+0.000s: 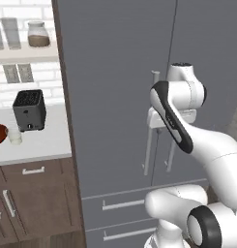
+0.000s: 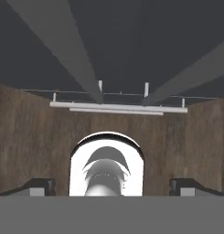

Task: Grab a lemon wedge from the fridge and one ice cube from the ice bowl, and put them in the glass of lemonade.

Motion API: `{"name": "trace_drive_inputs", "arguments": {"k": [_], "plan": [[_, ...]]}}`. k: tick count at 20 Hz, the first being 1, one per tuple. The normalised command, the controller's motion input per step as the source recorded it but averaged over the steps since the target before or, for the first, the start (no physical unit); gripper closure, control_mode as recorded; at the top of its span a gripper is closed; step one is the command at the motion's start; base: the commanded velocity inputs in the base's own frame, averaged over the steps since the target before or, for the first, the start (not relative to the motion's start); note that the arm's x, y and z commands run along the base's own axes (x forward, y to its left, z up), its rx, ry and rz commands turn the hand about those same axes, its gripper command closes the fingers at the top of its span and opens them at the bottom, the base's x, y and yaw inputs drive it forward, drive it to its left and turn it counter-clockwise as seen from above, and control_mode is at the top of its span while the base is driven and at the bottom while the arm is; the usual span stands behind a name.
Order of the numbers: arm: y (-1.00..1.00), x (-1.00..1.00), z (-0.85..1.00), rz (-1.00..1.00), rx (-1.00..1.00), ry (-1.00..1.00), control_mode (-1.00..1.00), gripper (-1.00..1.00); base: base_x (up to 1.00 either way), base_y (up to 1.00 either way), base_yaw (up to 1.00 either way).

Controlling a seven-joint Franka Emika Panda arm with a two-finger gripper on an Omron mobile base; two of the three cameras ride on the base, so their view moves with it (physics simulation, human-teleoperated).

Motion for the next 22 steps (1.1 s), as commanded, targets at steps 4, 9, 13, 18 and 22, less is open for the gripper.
{"name": "trace_drive_inputs", "arguments": {"k": [4,9,13,18,22], "plan": [[0.00,0.00,0.00,0.00,0.00,0.00,1.00,-1.00,0.00,1.00,0.00],[0.00,0.00,0.00,0.00,0.00,0.00,1.00,-1.00,0.20,1.00,-0.04],[0.00,0.00,0.00,0.00,0.00,0.00,1.00,-1.00,0.58,1.00,-0.11],[0.00,0.00,0.00,0.00,0.00,0.00,1.00,-1.00,0.93,1.00,-0.16],[0.00,0.00,0.00,0.00,0.00,0.00,1.00,-1.00,0.50,0.93,-0.08]]}}
